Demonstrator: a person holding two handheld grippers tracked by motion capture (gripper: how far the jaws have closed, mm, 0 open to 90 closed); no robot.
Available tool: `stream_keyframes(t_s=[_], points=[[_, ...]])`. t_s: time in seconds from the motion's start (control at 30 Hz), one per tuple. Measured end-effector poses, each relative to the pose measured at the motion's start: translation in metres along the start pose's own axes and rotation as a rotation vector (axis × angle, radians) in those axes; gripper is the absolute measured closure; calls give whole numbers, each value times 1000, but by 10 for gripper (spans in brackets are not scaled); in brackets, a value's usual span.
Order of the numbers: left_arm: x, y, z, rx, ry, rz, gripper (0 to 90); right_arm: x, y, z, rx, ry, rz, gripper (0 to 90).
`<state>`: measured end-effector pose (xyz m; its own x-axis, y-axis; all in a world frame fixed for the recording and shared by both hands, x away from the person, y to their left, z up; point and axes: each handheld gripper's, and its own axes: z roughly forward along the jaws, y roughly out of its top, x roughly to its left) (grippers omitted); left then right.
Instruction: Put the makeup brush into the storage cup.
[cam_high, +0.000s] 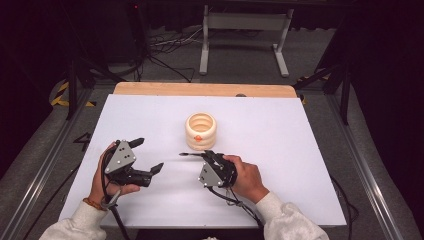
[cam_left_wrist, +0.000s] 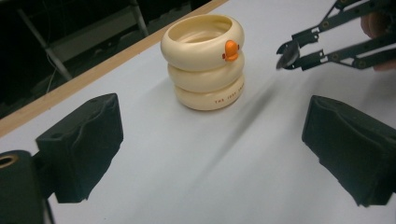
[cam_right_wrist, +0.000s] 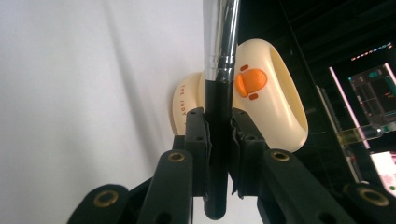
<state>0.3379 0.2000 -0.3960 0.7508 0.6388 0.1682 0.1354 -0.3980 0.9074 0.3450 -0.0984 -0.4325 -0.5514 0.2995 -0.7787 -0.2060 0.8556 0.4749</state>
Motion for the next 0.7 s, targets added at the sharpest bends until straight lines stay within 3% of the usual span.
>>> stream_keyframes(t_s=[0.07,0.2,0.27,0.33,0.37,0.47,0.53,0.7], points=[[1,-7,-4,-27,12,-6,44,-3,-1,-1,-17,16,42,800],[2,-24,-11,-66,32,-19,40,-15,-5,-3,-78,80,178,800],[2,-28,-13,-74,44,-26,41,-17,-5,-4,-85,86,198,800],[2,-35,-16,-80,38,-42,45,-23,-8,-5,-112,123,270,800],[2,-40,-19,-83,42,-48,43,-30,-11,-5,-142,148,341,800],[2,-46,-23,-86,43,-59,36,-38,-13,-6,-188,187,433,800],[3,-55,-29,-104,39,-95,32,-44,-14,-6,-221,203,479,800],[1,-65,-37,-97,59,-113,37,-54,-17,-4,-278,230,578,800]])
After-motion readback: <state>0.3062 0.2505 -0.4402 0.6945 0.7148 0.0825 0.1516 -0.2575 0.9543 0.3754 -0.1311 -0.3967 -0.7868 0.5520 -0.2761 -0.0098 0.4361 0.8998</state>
